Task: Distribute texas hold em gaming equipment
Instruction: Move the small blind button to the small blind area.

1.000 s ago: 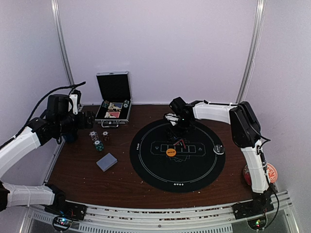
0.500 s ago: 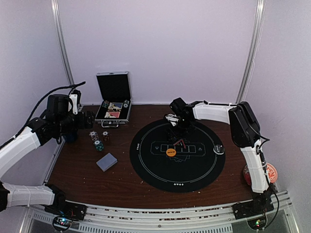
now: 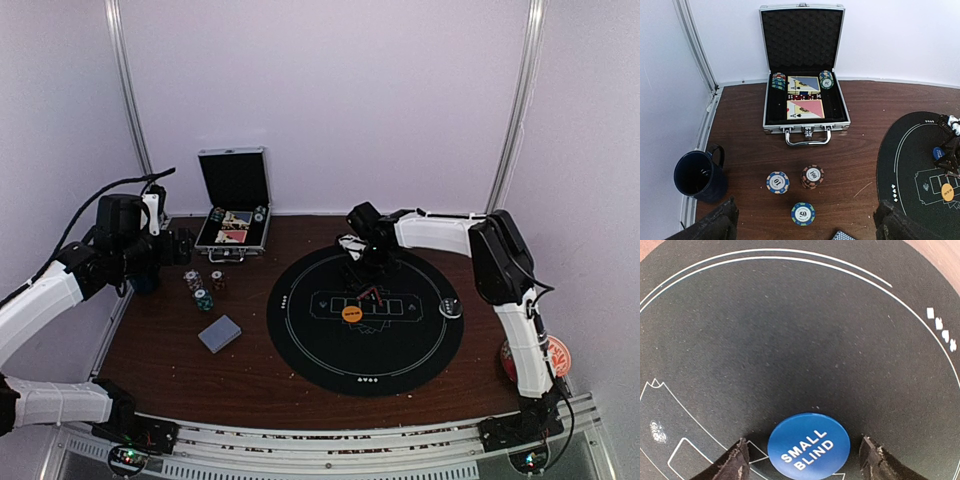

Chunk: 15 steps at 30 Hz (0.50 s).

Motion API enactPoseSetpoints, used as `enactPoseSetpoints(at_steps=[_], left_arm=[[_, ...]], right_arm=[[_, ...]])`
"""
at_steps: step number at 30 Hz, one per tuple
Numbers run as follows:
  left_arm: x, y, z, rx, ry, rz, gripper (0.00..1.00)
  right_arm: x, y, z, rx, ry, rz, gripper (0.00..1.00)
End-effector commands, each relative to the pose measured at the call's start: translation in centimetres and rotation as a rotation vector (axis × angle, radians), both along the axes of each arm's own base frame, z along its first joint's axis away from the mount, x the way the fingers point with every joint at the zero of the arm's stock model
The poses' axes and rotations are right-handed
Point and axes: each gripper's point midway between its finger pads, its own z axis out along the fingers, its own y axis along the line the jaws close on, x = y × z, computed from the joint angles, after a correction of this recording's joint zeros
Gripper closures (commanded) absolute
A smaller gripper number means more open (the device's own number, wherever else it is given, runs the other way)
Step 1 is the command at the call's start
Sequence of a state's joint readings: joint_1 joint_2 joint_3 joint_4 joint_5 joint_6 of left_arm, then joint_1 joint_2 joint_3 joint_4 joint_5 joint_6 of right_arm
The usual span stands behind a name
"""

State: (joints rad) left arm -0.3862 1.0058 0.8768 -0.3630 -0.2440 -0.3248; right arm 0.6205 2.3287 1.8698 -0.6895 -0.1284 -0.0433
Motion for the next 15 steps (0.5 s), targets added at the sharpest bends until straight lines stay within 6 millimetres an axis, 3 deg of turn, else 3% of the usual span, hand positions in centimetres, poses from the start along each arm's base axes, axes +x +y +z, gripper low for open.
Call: enactPoseSetpoints(at_steps=[1, 15], left_arm=[[0.3, 0.2, 1.1, -0.019, -0.048, 0.012, 0.02], [0.3, 0.3, 1.3, -0.022, -0.053, 0.013, 0.02]], right_arm=[[-1.9, 1.0, -3.9, -0.065, 0.045, 0.06, 0.27], [-3.4, 2.4, -4.0, -0.06, 0.065, 0.129, 0.42]])
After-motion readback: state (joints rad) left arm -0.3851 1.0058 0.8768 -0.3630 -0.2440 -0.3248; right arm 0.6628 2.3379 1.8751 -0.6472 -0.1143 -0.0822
